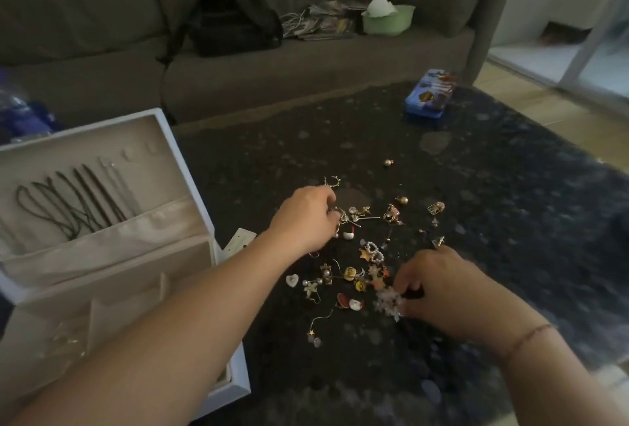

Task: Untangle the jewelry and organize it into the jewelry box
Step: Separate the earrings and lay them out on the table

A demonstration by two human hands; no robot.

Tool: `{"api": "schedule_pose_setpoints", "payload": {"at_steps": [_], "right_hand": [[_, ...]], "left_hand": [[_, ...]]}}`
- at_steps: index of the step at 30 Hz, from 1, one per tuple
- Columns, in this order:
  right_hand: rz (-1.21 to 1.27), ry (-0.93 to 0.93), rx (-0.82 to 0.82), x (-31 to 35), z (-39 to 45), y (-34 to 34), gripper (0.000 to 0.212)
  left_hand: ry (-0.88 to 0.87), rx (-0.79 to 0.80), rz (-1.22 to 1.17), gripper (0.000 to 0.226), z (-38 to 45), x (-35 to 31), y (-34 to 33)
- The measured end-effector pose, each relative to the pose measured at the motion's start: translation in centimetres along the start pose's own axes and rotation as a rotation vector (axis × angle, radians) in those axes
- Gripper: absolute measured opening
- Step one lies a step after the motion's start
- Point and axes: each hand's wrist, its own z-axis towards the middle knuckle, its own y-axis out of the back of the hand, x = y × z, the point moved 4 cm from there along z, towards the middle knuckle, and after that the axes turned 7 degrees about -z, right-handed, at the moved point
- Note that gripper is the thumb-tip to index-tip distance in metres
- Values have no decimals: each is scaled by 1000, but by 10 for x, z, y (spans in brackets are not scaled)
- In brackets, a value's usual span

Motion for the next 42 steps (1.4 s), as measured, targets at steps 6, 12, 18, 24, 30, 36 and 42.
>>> {"api": "schedule_pose_setpoints", "payload": {"at_steps": [6, 12, 18, 24, 30, 36, 42], "right_hand": [[28, 32, -96, 5, -4, 5, 36], [98, 49, -133, -1, -4, 14, 46], [141, 66, -156, -4, -4, 16, 49], [190, 72, -216, -8, -2, 19, 48], [239, 84, -231, -10, -3, 20, 50], [276, 110, -210, -7, -3, 18, 49], [280, 113, -187, -6, -4, 18, 49]], "left_hand": [[60, 36, 9, 24, 21, -6, -10], [51, 69, 48, 4, 27, -6, -2], [54, 121, 6, 11, 33, -1, 14], [39, 272, -11, 14, 36, 4, 21], [129, 19, -348, 12, 68, 17, 28], [202, -69, -310, 19, 93, 26, 14], [111, 58, -63, 25, 100, 16, 14]]}}
